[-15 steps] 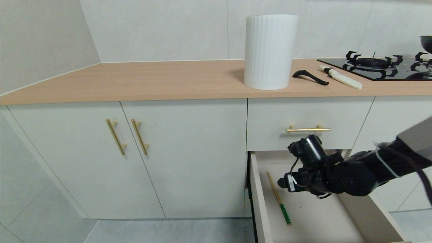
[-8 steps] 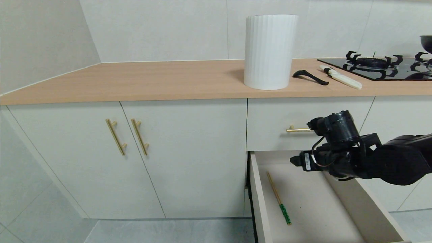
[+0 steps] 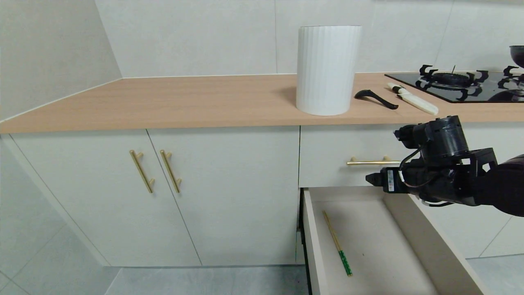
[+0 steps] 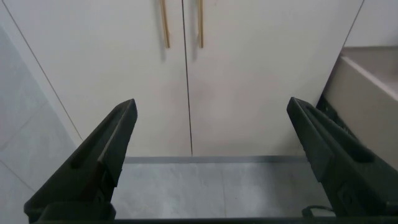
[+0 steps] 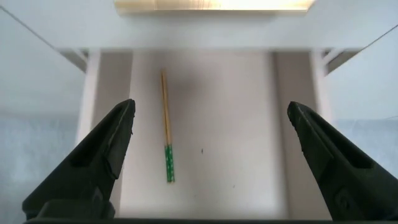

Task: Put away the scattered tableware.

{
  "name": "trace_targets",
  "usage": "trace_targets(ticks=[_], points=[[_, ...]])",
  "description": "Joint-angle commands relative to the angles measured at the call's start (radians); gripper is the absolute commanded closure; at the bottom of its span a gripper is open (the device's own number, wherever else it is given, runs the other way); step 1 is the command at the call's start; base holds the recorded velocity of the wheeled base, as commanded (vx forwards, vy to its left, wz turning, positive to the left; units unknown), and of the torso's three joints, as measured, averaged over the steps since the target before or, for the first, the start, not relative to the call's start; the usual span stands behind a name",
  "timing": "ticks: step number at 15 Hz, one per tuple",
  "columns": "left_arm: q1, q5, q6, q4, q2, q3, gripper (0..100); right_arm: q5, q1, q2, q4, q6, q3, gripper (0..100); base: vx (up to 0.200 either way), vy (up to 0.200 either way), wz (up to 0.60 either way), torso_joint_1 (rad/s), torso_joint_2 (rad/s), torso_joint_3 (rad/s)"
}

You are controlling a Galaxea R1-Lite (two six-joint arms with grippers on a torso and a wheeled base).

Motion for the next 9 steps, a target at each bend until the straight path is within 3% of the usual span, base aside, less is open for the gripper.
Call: trace_targets(ticks=[1,9], points=[[0.0,0.001,0.0,0.0,0.002,0.0,0,0.0,-0.008,-0.009,-0.003,0.0,0.0,0,0.0,0.0,0.0,0.188,-0.41,-0.3],[0.0,0.001,0.0,0.0,0.002,0.0,0,0.0,-0.011,-0.006,-0.003,-0.001,-0.002,0,0.0,0.0,0.0,0.177,-0.5,-0.292]])
